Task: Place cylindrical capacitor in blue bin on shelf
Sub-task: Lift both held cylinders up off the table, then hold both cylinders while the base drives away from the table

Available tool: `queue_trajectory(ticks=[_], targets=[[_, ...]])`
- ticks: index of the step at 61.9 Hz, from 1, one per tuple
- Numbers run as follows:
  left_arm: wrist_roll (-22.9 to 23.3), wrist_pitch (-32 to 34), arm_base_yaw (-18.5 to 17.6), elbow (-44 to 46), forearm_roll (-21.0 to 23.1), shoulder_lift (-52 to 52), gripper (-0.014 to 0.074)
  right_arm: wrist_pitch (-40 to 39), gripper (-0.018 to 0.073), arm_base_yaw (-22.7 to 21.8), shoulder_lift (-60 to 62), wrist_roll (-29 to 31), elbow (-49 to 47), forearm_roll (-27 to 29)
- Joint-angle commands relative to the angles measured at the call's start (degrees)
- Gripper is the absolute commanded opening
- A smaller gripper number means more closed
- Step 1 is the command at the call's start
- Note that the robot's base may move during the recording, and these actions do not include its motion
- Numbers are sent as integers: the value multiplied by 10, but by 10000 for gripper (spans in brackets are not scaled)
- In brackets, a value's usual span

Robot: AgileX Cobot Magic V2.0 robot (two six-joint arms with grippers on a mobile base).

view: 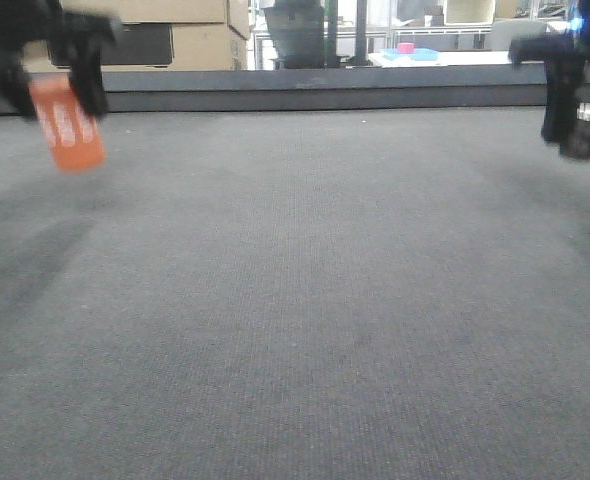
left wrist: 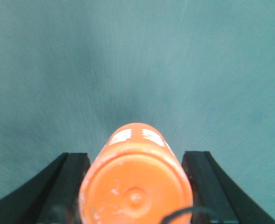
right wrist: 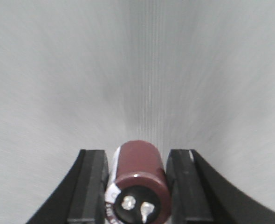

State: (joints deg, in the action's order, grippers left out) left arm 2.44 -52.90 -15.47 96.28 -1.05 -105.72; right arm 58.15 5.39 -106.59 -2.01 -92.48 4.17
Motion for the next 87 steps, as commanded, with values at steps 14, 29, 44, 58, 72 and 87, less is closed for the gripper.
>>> queue_trajectory(ticks=[14, 29, 44, 58, 72, 87], targets=[[27, 192, -2, -168, 3, 148, -111, -199, -163, -1, 116, 1, 153, -8], [27, 344, 37, -349, 10, 278, -111, -389, -163, -1, 225, 1, 315, -8], [27, 439, 91, -488, 19, 416, -111, -501, -163, -1, 331, 1, 445, -8], [27, 498, 95, -605, 19, 557, -111, -509, -163, -1, 443, 1, 503, -8], [27, 487, 95, -661, 19, 689, -111, -505, -163, -1, 575, 1, 507, -8], [27, 485, 95, -660, 19, 769, -111, -492, -163, -1, 670, 1, 507, -8]])
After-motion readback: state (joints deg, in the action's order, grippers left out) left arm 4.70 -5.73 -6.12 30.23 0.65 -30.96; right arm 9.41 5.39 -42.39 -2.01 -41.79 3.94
